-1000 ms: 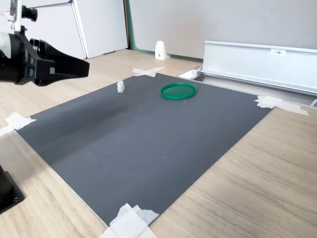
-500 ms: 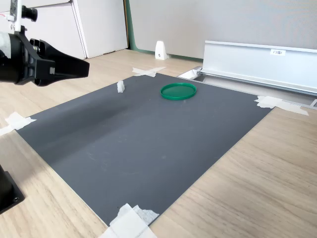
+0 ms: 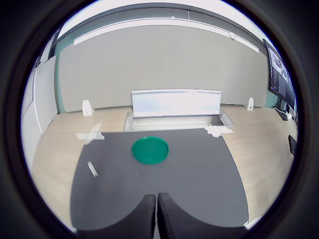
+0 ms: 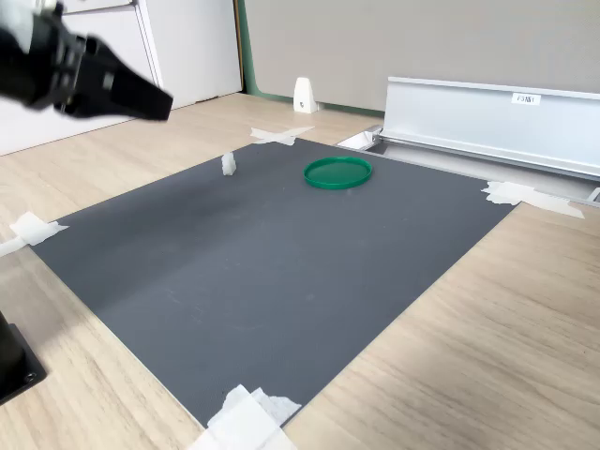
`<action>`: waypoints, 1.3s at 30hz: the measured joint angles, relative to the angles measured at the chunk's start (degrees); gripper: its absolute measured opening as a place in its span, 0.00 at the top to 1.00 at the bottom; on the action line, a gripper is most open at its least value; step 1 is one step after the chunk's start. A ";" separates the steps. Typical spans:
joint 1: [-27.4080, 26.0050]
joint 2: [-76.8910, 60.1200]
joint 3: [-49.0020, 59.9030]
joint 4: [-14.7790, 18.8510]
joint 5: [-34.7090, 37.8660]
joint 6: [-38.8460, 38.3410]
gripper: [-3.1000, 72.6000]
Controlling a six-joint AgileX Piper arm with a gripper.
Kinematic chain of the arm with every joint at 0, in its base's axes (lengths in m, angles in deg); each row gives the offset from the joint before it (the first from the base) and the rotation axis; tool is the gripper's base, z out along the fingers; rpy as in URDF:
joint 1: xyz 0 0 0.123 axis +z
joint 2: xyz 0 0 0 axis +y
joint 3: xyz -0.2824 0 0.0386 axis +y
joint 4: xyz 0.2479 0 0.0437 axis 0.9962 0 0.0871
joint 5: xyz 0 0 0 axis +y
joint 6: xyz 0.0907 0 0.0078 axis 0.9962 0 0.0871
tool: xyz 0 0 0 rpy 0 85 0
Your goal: Grasp a white terminal and put it on the green lid.
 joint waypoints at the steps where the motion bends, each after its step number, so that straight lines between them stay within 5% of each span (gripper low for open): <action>1: 0.00 2.19 -1.66 0.76 0.00 0.00 0.97; 8: 0.19 15.79 -12.77 6.55 2.70 -0.05 0.97; 21: 13.64 36.47 -34.17 5.73 19.59 -20.97 0.97; 28: 17.11 46.20 -44.03 5.52 27.70 -24.69 0.95; 33: 17.22 52.28 -46.99 4.51 30.13 -29.52 0.78; 39: 17.35 57.12 -48.86 4.02 30.43 -30.39 0.37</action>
